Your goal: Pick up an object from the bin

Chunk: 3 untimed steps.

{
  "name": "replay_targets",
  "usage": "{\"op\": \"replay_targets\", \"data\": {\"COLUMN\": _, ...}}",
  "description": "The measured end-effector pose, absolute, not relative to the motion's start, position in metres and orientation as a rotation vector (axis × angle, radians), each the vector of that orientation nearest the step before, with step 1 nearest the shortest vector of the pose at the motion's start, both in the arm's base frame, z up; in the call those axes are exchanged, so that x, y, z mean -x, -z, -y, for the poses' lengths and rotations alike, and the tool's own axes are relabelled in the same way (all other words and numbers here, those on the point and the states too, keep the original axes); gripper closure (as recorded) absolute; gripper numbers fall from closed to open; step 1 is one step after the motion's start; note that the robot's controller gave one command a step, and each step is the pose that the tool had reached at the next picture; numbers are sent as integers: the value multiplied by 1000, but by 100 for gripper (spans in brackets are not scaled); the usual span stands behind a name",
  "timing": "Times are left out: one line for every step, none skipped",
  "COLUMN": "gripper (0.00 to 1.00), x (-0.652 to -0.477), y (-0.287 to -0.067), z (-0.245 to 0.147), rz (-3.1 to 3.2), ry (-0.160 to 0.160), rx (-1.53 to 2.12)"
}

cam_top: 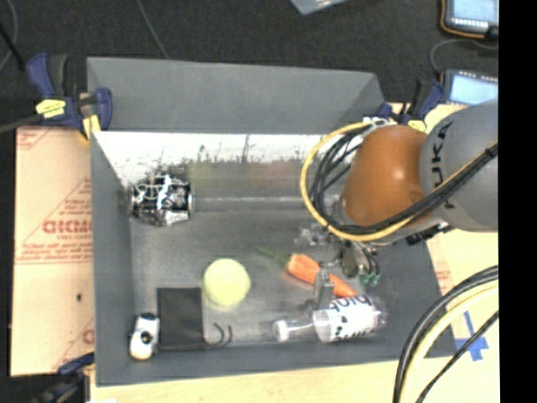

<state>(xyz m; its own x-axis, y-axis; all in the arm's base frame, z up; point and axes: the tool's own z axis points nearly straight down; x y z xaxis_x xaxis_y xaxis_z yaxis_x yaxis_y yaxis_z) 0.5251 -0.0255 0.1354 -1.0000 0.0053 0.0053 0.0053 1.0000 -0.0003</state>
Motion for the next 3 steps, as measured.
{"op": "replay_targets", "data": {"gripper": 0, "x": -527, "y": -140, "z": 26, "rz": 3144, "ry": -1, "rx": 8}}
{"op": "replay_targets", "data": {"gripper": 0, "x": -529, "y": -125, "z": 37, "rz": 3144, "ry": 0, "rx": -137}}
{"op": "replay_targets", "data": {"gripper": 0, "x": -536, "y": -107, "z": 48, "rz": 3142, "ry": -2, "rx": -215}}
